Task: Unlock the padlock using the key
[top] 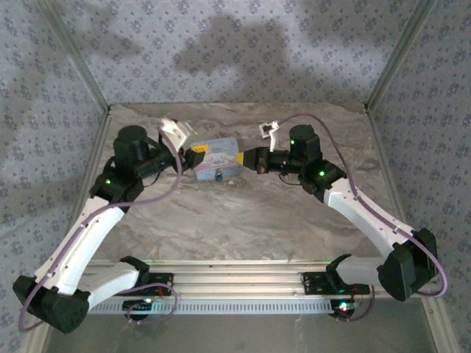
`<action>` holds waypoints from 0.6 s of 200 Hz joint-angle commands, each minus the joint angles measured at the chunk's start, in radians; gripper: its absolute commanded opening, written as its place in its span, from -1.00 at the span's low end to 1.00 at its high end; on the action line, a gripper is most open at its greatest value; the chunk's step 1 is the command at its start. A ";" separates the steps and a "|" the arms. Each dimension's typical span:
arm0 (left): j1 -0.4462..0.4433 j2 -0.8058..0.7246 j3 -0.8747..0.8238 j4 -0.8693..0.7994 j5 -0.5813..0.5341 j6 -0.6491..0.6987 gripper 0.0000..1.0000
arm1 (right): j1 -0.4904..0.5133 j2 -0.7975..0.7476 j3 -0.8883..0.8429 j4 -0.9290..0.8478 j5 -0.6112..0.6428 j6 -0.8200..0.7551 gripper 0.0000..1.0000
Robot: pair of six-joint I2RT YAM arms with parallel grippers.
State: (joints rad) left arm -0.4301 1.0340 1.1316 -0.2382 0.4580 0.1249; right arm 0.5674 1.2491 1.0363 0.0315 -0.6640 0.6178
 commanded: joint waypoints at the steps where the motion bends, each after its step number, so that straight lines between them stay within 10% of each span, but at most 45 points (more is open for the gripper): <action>1: 0.040 0.039 0.037 -0.011 0.242 -0.532 -0.01 | 0.031 -0.032 -0.032 0.133 0.010 -0.189 -1.00; 82: 0.023 -0.021 -0.243 0.465 0.338 -0.902 -0.01 | 0.054 0.000 -0.055 0.416 -0.122 -0.042 -1.00; 120: -0.010 -0.046 -0.247 0.453 0.323 -0.898 -0.05 | 0.109 0.008 0.006 0.262 -0.135 -0.180 -1.00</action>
State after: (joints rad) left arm -0.4206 1.0298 0.8593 0.1246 0.7670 -0.7273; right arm 0.6357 1.2518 0.9867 0.3565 -0.7609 0.5270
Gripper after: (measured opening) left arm 0.484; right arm 0.044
